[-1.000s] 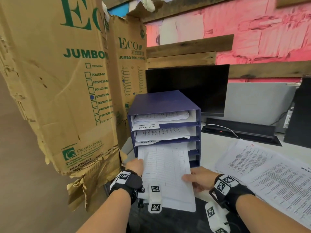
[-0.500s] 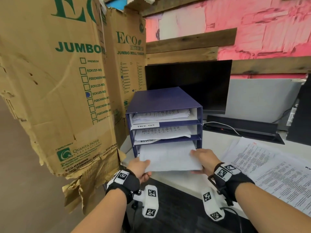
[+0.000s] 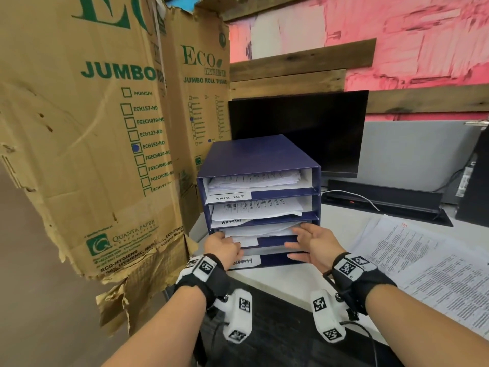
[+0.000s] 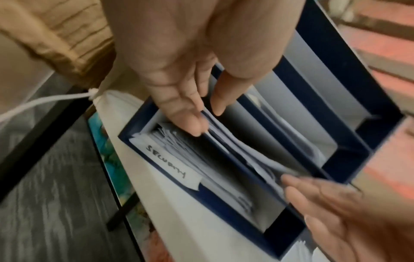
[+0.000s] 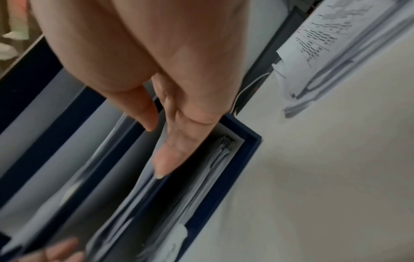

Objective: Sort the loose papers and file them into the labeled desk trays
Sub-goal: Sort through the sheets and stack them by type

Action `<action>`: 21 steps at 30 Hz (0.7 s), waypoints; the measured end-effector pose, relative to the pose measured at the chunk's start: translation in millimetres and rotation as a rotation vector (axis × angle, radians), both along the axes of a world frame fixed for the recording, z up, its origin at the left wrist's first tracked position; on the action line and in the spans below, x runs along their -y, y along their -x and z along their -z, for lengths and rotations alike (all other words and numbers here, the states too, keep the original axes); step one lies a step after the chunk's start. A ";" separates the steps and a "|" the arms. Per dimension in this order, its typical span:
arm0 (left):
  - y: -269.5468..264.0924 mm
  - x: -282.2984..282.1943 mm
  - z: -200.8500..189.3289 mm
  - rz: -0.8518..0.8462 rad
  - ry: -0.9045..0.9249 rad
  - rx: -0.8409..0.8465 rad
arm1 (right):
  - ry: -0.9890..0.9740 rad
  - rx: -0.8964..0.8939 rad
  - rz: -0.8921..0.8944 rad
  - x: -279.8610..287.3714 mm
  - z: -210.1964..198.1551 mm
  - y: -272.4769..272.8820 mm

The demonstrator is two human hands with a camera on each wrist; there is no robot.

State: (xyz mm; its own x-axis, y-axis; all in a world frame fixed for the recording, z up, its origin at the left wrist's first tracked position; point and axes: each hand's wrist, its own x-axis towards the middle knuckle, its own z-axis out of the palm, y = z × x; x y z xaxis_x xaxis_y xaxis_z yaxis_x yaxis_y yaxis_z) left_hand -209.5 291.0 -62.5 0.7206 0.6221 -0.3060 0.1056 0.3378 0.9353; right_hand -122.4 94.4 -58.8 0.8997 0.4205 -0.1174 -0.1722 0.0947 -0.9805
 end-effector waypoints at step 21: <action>-14.8 16.2 13.5 0.247 -0.687 -0.279 | 1.092 0.733 -0.340 23.3 3.5 -10.3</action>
